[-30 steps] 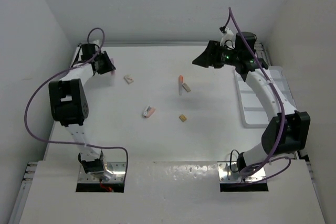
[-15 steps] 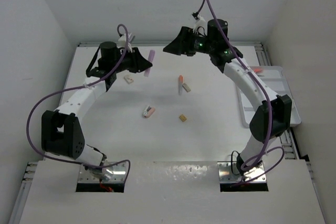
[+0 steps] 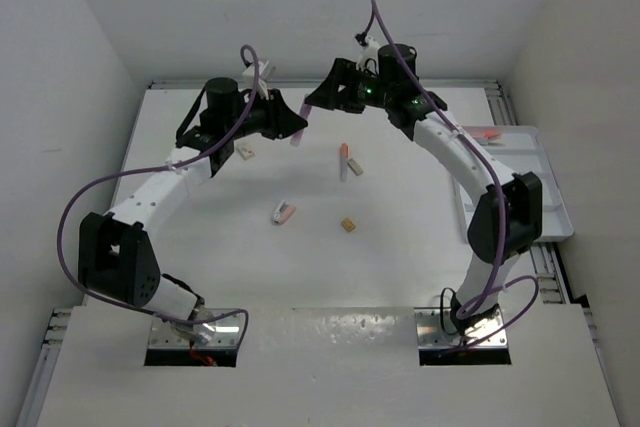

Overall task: Sort the stationery into containers
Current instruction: Place the pen in the storage box.

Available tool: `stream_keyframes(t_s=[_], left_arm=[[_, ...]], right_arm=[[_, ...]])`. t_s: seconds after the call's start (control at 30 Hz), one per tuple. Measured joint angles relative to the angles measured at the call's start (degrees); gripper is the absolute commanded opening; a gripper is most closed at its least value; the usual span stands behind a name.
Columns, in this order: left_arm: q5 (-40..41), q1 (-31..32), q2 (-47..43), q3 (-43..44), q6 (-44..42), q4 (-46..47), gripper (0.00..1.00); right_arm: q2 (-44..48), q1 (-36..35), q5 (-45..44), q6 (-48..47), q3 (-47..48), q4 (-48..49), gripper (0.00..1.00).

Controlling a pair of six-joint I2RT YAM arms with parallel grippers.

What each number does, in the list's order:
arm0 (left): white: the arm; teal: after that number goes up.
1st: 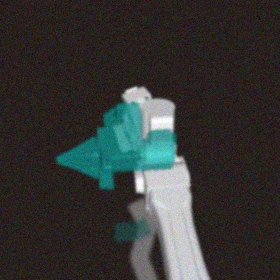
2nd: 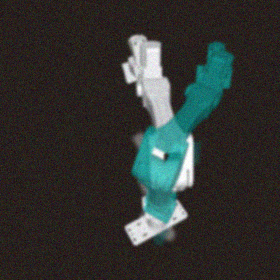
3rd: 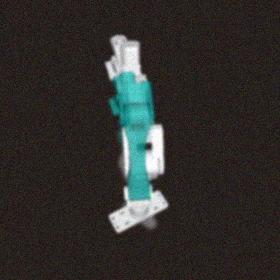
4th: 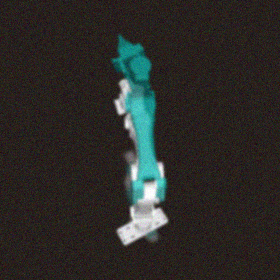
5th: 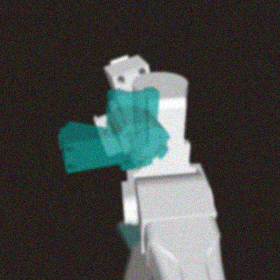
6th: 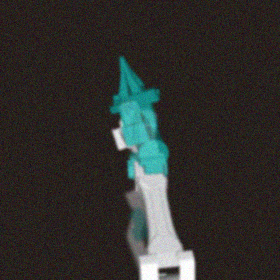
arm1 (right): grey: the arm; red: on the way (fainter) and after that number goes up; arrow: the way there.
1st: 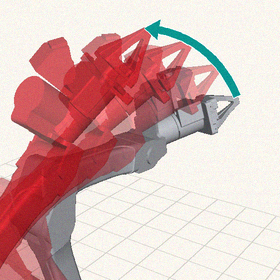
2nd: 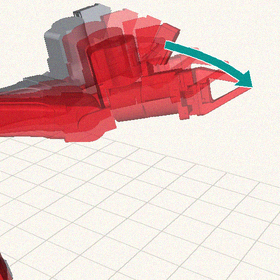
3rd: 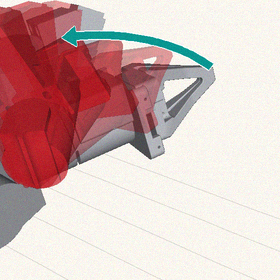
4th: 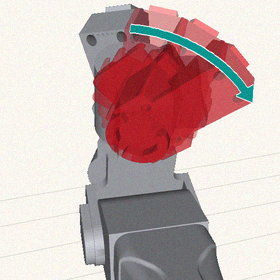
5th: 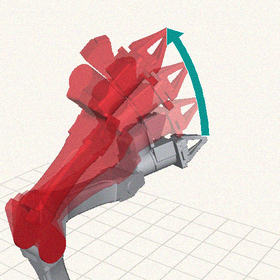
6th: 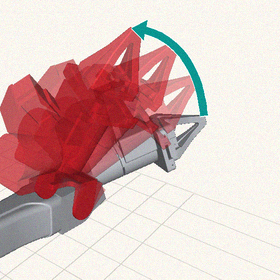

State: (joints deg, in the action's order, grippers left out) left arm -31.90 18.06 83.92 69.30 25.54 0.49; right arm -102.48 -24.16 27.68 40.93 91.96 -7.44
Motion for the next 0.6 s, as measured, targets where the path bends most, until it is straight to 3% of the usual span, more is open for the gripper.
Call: stream_keyframes(t_s=[0.2, 0.3, 0.33, 0.43, 0.5, 0.53, 0.6], left_arm=[[0.1, 0.6, 0.1, 0.3, 0.3, 0.0, 0.0], [0.6, 1.0, 0.2, 0.3, 0.3, -0.1, 0.0], [0.7, 1.1, 0.3, 0.4, 0.3, -0.1, 0.0], [1.1, 1.2, 0.6, 0.4, 0.2, -0.2, 0.01], [1.5, 1.4, 0.6, 0.4, 0.2, -0.2, 0.32], [1.7, 1.4, 0.6, 0.4, 0.2, -0.2, 0.58], [2.2, 1.5, 0.6, 0.4, 0.1, -0.7, 0.87]], right_arm=[[-1.0, -1.0, -0.9, 0.2, 0.0, -0.3, 0.63], [-1.5, -1.5, -0.4, 0.4, 0.0, -0.1, 0.43], [-1.6, -1.7, -0.2, 0.5, 0.0, 0.1, 0.3], [-1.7, -2.3, 0.4, 0.3, 0.0, 0.9, 0.11], [-1.7, -2.3, 0.5, 0.0, 0.0, 1.1, 0.03], [-1.7, -2.3, 0.5, -0.3, -0.1, 1.1, 0.0], [-1.6, -2.1, 1.1, -1.6, -0.2, 0.9, 0.0]])
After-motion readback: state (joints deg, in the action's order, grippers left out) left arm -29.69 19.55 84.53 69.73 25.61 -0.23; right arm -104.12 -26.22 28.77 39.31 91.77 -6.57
